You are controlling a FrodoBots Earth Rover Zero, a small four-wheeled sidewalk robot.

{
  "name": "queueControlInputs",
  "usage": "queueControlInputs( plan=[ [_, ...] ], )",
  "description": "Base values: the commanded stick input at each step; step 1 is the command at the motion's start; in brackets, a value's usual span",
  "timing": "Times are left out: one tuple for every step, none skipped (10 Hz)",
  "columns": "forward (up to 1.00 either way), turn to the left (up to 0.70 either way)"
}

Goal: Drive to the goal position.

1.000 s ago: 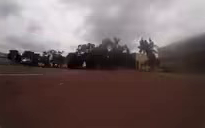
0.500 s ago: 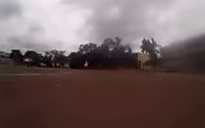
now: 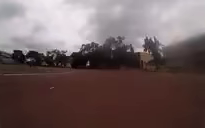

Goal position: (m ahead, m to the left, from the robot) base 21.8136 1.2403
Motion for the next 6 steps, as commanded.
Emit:
queueControlInputs(
  plan=[
    [1.00,0.00],
    [1.00,0.00],
    [1.00,0.00],
    [1.00,0.00],
    [1.00,0.00],
    [1.00,0.00]
  ],
)
